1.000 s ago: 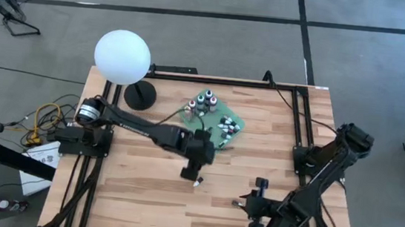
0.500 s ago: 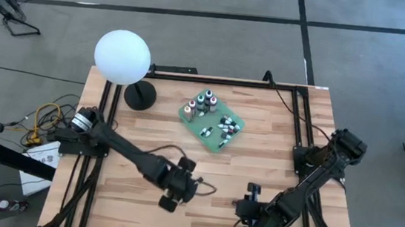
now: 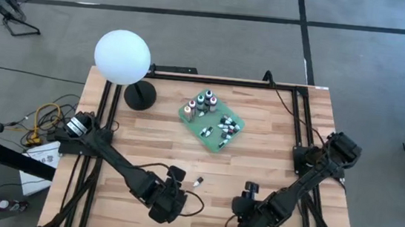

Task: Pick & Place food coloring
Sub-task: Put the small black food coloring bottle into the green bin

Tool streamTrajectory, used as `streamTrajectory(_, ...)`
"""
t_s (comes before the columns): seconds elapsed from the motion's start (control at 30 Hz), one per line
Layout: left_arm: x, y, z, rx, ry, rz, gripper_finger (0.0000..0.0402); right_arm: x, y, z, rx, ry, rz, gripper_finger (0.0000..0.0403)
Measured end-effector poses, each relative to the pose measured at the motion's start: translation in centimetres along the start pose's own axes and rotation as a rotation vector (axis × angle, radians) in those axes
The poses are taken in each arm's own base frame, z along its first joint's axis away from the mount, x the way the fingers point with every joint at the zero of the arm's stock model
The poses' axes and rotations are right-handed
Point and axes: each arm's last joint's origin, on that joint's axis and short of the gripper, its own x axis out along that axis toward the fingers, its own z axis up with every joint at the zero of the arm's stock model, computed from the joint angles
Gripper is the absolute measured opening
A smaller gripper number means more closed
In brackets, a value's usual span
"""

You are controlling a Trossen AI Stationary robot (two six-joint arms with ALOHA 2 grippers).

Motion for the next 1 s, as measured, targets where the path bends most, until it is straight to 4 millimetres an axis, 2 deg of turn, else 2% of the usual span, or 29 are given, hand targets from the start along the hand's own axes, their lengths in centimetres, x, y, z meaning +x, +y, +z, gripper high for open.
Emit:
streamTrajectory(0.23, -0.1, -0.3, 0.0, -0.009, -0.002, -0.002, 0.0122, 0.4, -0.7, 0.6, 0.026, 0.027, -0.004, 0.0200)
streamTrajectory(0.83, -0.3, -0.8, -0.3, 0.002, -0.003, 0.065, 0.0122, 0.4, -0.6, 0.3, 0.069, 0.044, -0.002, 0.0191)
streamTrajectory(1.0, -0.2, -0.8, -0.3, -0.004, 0.001, 0.070, 0.0122, 1.2, -1.5, -0.6, 0.121, 0.099, -0.011, 0.0196)
